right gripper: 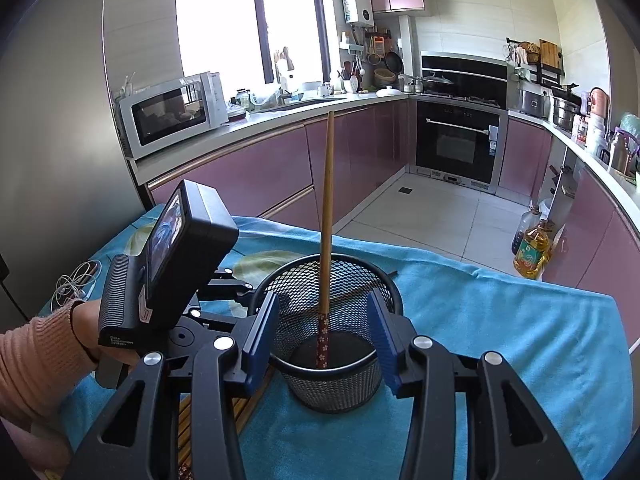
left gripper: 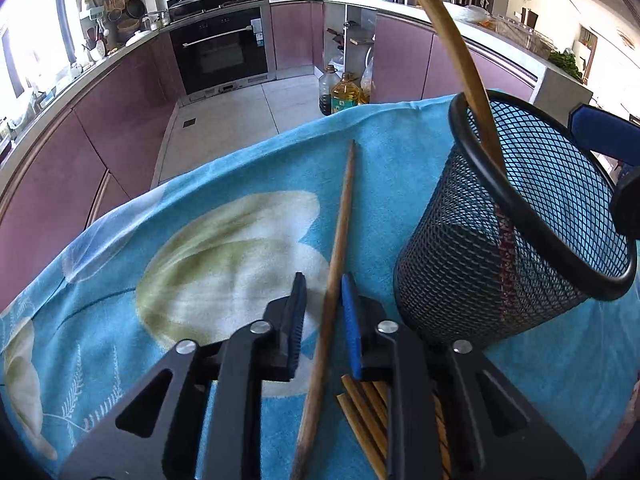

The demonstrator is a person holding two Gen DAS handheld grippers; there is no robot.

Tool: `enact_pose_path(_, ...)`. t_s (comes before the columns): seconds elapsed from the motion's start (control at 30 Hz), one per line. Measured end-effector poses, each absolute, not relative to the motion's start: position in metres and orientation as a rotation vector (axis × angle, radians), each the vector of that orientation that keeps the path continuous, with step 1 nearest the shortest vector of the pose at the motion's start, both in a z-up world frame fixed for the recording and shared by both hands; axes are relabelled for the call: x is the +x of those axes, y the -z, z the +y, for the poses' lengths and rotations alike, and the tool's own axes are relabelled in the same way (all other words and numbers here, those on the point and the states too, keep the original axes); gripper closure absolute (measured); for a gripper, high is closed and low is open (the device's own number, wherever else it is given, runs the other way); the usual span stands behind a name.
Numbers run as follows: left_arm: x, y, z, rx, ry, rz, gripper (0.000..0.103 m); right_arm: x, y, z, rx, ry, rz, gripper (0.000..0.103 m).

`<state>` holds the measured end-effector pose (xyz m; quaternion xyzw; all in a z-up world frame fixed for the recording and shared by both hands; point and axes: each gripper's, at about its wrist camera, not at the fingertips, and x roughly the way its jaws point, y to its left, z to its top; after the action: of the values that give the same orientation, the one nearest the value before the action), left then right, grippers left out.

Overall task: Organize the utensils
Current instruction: 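Close the left tool on a loose chopstick beside the mesh cup, then lift the chopstick with the left tool and drop it into the mesh cup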

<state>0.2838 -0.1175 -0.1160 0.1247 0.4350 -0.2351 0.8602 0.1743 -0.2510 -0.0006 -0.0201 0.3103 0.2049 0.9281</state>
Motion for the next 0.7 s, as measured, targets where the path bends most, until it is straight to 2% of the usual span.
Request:
enact_pose_path(0.37, 0.255, 0.113, -0.072, 0.179, 0.42, 0.941, 0.095, 0.174, 0.001, -0.255, -0.028, -0.428, 0.632, 0.06)
enact_pose_path(0.43, 0.25, 0.112, -0.065, 0.173, 0.436, 0.942, 0.079, 0.174, 0.002, -0.255, -0.022, -0.429, 0.63, 0.06)
enact_pose_path(0.7, 0.279, 0.113, -0.092, 0.254, 0.396, 0.949, 0.078, 0.172, 0.002, -0.256, -0.024, -0.431, 0.636, 0.059)
